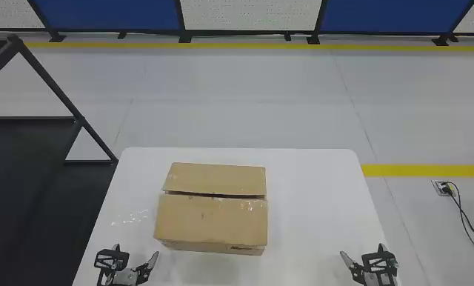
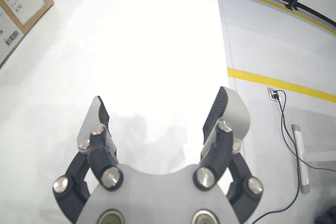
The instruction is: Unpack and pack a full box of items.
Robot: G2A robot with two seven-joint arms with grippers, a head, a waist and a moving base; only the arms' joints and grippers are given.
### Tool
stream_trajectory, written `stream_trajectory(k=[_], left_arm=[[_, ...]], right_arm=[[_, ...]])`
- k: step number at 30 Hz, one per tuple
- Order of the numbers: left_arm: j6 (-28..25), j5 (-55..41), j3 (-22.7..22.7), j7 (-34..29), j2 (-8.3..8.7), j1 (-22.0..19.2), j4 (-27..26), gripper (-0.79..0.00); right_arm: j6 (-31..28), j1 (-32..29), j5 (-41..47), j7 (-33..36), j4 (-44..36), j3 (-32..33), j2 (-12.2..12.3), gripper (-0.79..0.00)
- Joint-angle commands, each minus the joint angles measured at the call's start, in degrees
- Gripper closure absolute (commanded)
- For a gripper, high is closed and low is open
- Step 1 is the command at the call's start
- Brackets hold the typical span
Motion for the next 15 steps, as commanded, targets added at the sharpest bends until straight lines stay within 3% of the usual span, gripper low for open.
stream_trajectory(k=[1, 9, 10, 15], left_arm=[[0.0, 0.0, 0.0, 0.0, 0.0, 0.0, 0.0, -0.785], [0.0, 0.0, 0.0, 0.0, 0.0, 0.0, 0.0, -0.784], [-1.1, -0.5, 0.0, 0.5, 0.01, 0.1, -0.1, -0.785], [-6.8, -3.3, -3.5, 5.4, 0.3, 1.9, 1.0, -0.785]], right_arm=[[0.0, 0.0, 0.0, 0.0, 0.0, 0.0, 0.0, -0.733], [0.0, 0.0, 0.0, 0.0, 0.0, 0.0, 0.0, -0.733], [0.0, 0.0, 0.0, 0.0, 0.0, 0.0, 0.0, -0.785], [-3.8, -0.6, -0.5, 2.6, -3.3, -2.0, -0.1, -0.785]])
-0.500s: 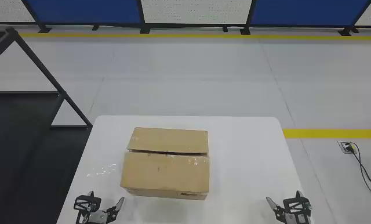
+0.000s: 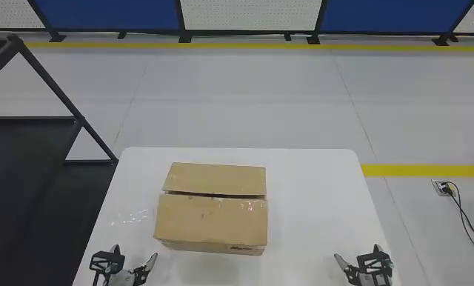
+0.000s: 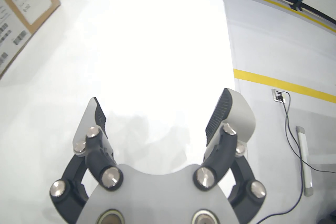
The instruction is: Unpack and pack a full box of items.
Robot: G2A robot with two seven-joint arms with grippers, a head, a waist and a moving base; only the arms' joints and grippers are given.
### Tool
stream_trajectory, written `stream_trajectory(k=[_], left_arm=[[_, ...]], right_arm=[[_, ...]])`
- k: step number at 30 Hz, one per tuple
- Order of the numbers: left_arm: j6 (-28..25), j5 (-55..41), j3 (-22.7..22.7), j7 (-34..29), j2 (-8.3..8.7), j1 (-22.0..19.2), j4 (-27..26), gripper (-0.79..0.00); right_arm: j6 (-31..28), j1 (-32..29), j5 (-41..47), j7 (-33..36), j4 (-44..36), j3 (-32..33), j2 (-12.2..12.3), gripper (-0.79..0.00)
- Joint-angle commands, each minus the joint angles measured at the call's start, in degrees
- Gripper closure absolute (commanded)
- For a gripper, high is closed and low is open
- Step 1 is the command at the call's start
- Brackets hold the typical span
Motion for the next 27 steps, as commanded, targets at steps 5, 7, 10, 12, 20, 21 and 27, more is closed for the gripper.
stream_trajectory(k=[5, 7, 10, 12, 20, 21, 27], left_arm=[[-6.3, -3.2, -4.6, 6.1, 0.31, 2.4, -0.1, -0.785], [-8.7, -4.7, -6.5, 7.9, 0.45, 3.0, 0.1, -0.785], [-13.7, -7.4, -9.6, 10.3, 0.72, 3.8, 0.9, -0.785], [-17.1, -8.5, -11.7, 11.7, 0.96, 4.0, 1.4, -0.785], [-27.6, -8.9, -16.2, 14.4, 1.7, 5.0, 2.6, -0.785], [-27.6, -8.9, -16.2, 14.4, 1.7, 5.0, 2.6, -0.785], [-27.6, -8.9, -16.2, 14.4, 1.7, 5.0, 2.6, -0.785]], right_arm=[[-7.7, -1.1, 0.6, 7.7, -7.8, -1.1, 0.3, -0.785], [-10.3, -0.9, 3.3, 12.0, -10.5, -1.2, 0.4, -0.785], [-12.2, 0.2, 8.2, 17.4, -14.3, -1.2, 0.4, -0.785], [-13.5, 1.2, 13.3, 21.1, -16.2, -1.5, 0.4, -0.785], [-7.6, 6.9, 29.6, 35.0, -17.7, -2.5, 0.1, -0.785], [-7.6, 6.9, 29.6, 35.0, -17.7, -2.5, 0.1, -0.785], [-7.6, 6.9, 29.6, 35.0, -17.7, -2.5, 0.1, -0.785]])
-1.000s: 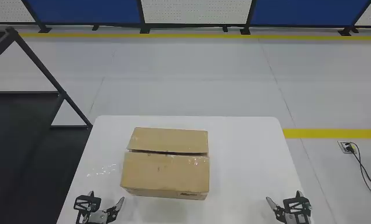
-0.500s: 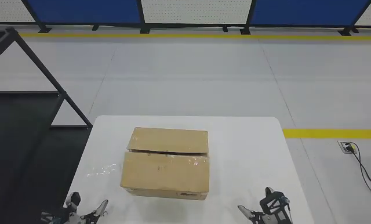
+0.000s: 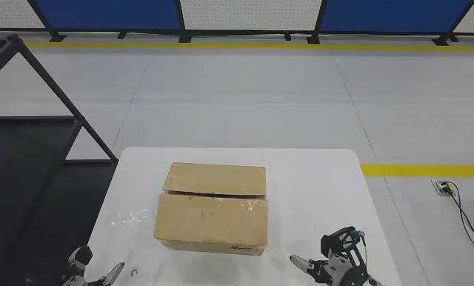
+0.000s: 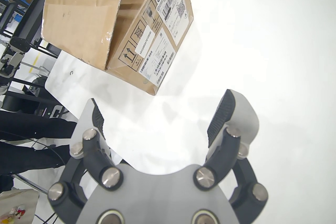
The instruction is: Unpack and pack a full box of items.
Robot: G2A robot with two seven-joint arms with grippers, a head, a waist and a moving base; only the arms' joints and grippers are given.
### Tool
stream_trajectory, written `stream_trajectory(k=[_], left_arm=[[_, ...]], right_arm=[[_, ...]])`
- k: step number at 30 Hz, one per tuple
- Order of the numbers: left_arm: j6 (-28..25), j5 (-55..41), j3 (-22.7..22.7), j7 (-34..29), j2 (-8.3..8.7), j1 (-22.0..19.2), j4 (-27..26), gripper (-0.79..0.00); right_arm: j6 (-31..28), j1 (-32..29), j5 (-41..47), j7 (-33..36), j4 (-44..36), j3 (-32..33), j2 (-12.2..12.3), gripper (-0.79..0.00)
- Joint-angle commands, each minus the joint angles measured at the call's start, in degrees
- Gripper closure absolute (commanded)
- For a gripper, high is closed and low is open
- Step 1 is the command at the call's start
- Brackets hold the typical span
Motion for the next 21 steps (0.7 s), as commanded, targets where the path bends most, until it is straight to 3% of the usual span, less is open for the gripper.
stream_trajectory(k=[1, 4, 7, 12, 18, 20, 21], left_arm=[[0.0, -0.2, 0.1, -0.2, -0.01, -0.1, 0.0, -0.785], [0.3, -3.3, 1.3, -3.6, -0.05, -2.2, 0.6, -0.785], [-1.6, -8.6, 1.6, -9.0, 0.18, -5.4, 0.6, -0.785], [-5.0, -17.7, -0.2, -19.1, 0.95, -9.5, 0.6, -0.785], [-5.9, -32.2, -0.6, -33.4, 1.99, -13.9, 1.2, -0.785], [-5.4, -37.3, -0.9, -40.9, 2.6, -15.6, 0.5, -0.785], [-5.4, -37.3, -0.9, -40.9, 2.6, -15.6, 0.5, -0.785]], right_arm=[[0.0, 0.0, 0.0, 0.0, 0.0, 0.0, 0.0, -0.785], [0.2, 0.1, 1.1, -0.7, 0.1, -0.1, -0.1, -0.785], [-0.7, 2.6, 9.6, -1.6, 1.0, -1.2, -0.3, -0.785], [-3.2, 10.9, 22.5, 1.9, 4.2, -2.7, -0.5, -0.785], [-0.2, 21.3, 41.1, 6.1, 12.5, -3.9, -0.9, -0.785], [2.1, 24.0, 42.5, 7.7, 14.9, -4.2, -0.9, -0.785], [2.1, 24.0, 42.5, 7.7, 14.9, -4.2, -0.9, -0.785]])
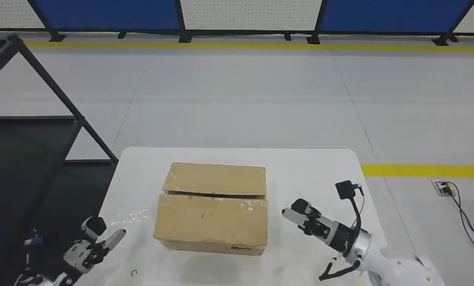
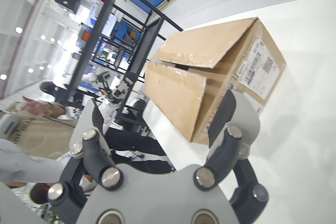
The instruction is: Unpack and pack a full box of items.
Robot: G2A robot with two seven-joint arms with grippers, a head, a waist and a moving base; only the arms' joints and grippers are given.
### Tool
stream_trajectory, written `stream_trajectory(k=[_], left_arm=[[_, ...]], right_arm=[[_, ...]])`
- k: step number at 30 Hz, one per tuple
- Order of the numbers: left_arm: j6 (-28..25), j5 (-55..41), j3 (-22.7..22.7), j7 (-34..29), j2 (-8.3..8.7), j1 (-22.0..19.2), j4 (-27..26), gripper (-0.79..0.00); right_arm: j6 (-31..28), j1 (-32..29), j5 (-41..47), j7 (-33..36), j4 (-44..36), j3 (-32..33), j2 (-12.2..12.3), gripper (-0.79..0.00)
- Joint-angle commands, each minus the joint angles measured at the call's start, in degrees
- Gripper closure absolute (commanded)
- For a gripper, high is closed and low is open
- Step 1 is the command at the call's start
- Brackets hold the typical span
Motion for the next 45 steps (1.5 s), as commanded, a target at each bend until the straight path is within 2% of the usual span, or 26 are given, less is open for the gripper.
stream_trajectory(k=[1, 10, 15, 19, 28, 37, 45], left_arm=[[-0.1, -1.3, -0.2, -2.3, 0.14, -0.3, -0.3, -0.785], [0.4, -3.2, 0.9, -2.7, 0.06, -0.3, -0.1, -0.785], [3.9, -8.1, 4.2, -8.1, 0.35, -3.6, -0.4, -0.785], [5.2, -10.7, 5.1, -12.3, 0.79, -6.6, 0.8, -0.785], [7.2, -10.9, 7.2, -14.5, 1.33, -10.8, 3.9, -0.785], [7.3, -13.7, 8.1, -13.2, 1.5, -10.7, 4.6, -0.785], [6.2, -20.1, 7.7, -16.0, 1.9, -10.5, 5.2, -0.785]], right_arm=[[0.5, 0.6, -0.8, 0.4, 0.4, 0.0, 0.0, -0.785], [0.0, 0.4, -0.8, -0.6, 0.8, -0.4, 0.0, -0.785], [-5.3, 5.0, 0.9, -0.3, 7.7, -5.8, -0.6, -0.785], [-9.0, 9.3, 1.1, 1.0, 13.8, -9.0, -0.9, -0.785], [-15.0, 14.6, 7.3, 5.3, 21.9, -12.0, -1.3, -0.785], [-22.3, 15.0, 17.0, 15.3, 21.8, -12.2, -0.8, -0.785], [-25.5, 11.6, 18.2, 20.5, 16.1, -12.0, 0.1, -0.785]])
